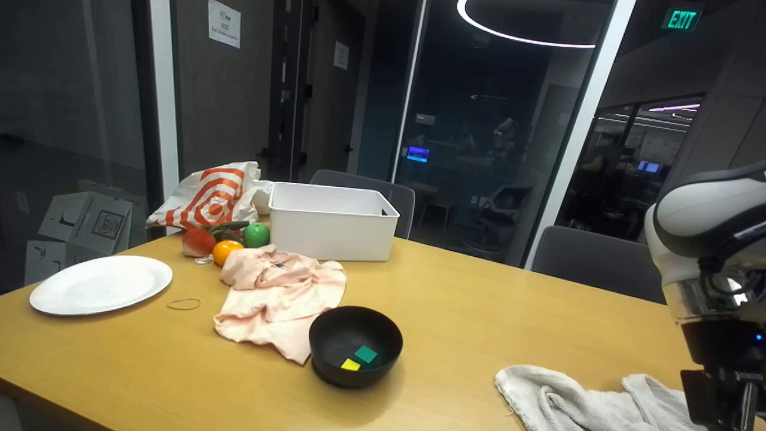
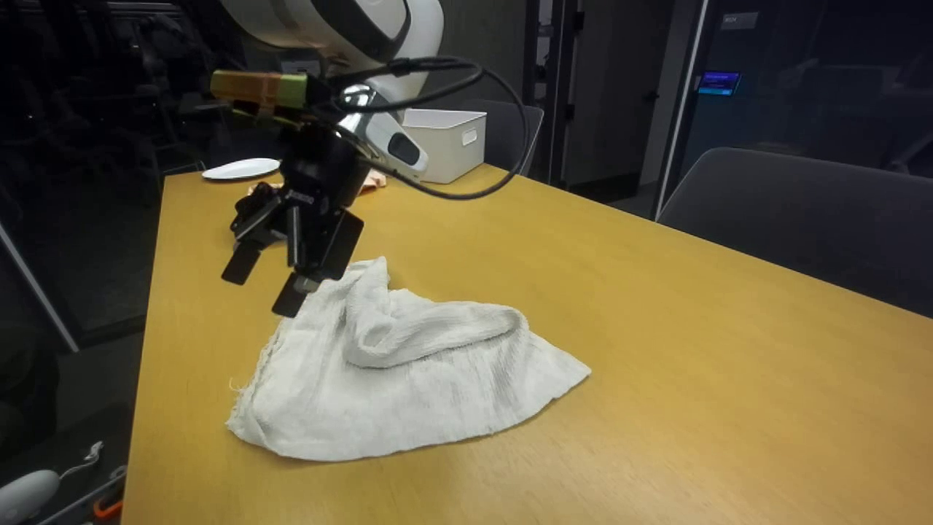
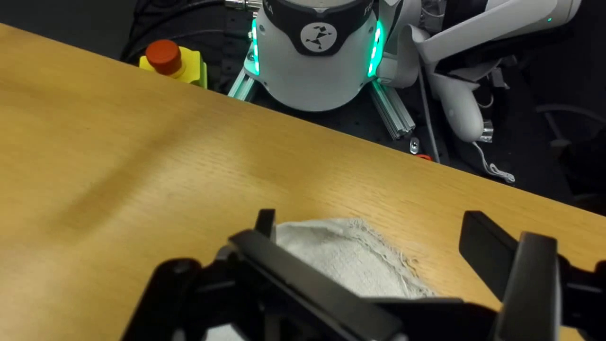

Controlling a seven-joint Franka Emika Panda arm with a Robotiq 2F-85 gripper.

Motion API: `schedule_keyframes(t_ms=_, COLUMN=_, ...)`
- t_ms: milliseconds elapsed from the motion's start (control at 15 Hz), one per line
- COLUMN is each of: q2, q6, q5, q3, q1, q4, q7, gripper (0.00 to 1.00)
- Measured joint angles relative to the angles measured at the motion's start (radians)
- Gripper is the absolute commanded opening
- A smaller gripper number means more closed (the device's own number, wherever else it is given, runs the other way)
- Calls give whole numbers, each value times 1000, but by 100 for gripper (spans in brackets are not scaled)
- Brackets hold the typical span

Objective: Fold the white towel

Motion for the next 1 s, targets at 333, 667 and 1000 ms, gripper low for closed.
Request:
schedule_keyframes(t_ms=333, q2=-66, q6=168, q5=43, q3=-31, q1=-21, q4=-208, q7=-15, gripper=100)
schedule_keyframes(t_ms=667, q2=-144, q6=429, q5=53, q3=-44, q1=-27, q4=-399, q7=-26, gripper=100)
schedule_keyframes(t_ms=1000, q2=-159, q6=632, q5=53, q3=-43, q1=-27, q4=-432, q7=-25, gripper=100)
